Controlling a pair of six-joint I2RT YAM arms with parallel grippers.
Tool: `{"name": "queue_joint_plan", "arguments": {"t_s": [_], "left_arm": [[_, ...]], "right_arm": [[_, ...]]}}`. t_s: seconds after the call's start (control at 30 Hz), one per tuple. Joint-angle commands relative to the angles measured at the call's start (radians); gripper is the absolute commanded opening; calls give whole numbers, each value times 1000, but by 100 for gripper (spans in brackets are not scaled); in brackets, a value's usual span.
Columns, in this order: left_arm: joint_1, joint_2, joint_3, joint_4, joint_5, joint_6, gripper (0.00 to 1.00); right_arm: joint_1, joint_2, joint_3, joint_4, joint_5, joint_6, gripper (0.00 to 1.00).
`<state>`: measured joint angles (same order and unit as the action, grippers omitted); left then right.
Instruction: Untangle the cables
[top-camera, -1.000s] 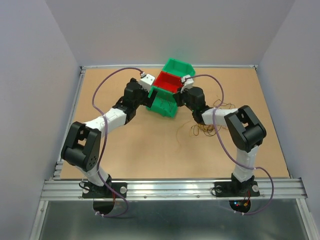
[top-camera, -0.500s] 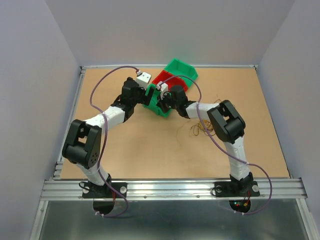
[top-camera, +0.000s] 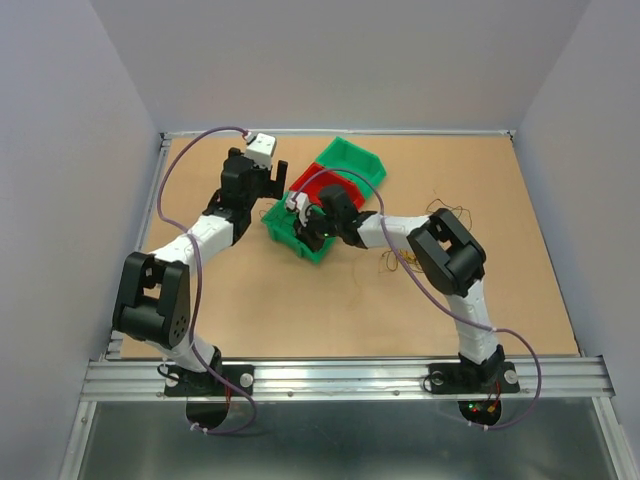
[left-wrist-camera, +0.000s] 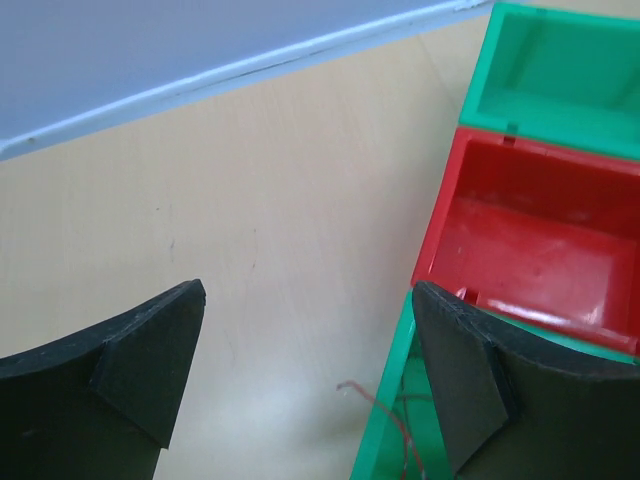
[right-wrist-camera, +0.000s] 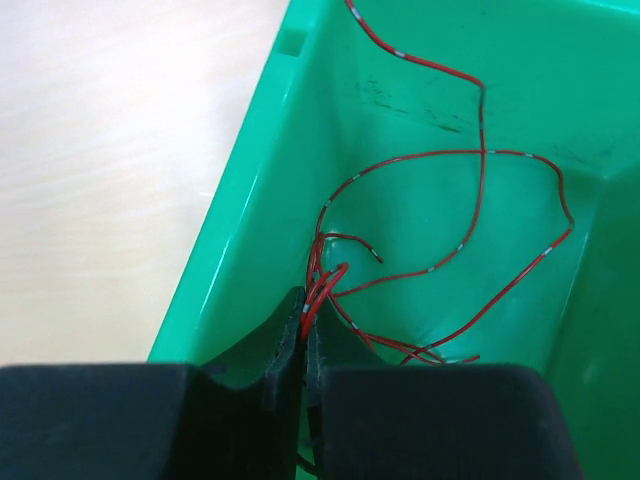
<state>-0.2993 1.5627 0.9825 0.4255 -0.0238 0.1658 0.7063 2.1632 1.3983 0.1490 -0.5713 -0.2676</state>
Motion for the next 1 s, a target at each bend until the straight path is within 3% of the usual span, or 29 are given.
{"name": "queue_joint_plan", "arguments": {"t_s": [0.0, 0.07, 0.13, 0.23, 0.4, 0.5, 0.67, 0.77, 0.83, 0.97], "left_arm": [[0, -70, -27, 91, -15, -22, 96], [2, -78, -31, 96, -15, -22, 96], [2, -87, -41, 104, -13, -22, 96], [2, -93, -47, 108, -11, -17, 96], [2, -104, -62, 127, -14, -6, 96], [0, -116, -73, 133, -11, -3, 96], [-6, -133, -87, 147, 19, 0, 96], [-24, -139, -105, 157, 74, 32, 96], [-52, -145, -114, 157, 74, 50, 96], [-80, -161, -131, 168, 61, 84, 96]], "right_arm": [[38, -71, -22, -26, -6, 1, 8], [38, -107, -45, 19, 33, 27, 10], [38, -153, -124, 82, 95, 71, 21], [38, -267, -266, 275, 151, 133, 46], [38, -425, -383, 336, 232, 183, 63], [38, -494, -438, 336, 324, 206, 80], [35, -591, -484, 231, 574, 313, 88], [1, -623, -447, 41, 906, 418, 91], [-82, -637, -447, -46, 1046, 536, 95], [-279, -713, -541, -72, 1122, 656, 100]]}}
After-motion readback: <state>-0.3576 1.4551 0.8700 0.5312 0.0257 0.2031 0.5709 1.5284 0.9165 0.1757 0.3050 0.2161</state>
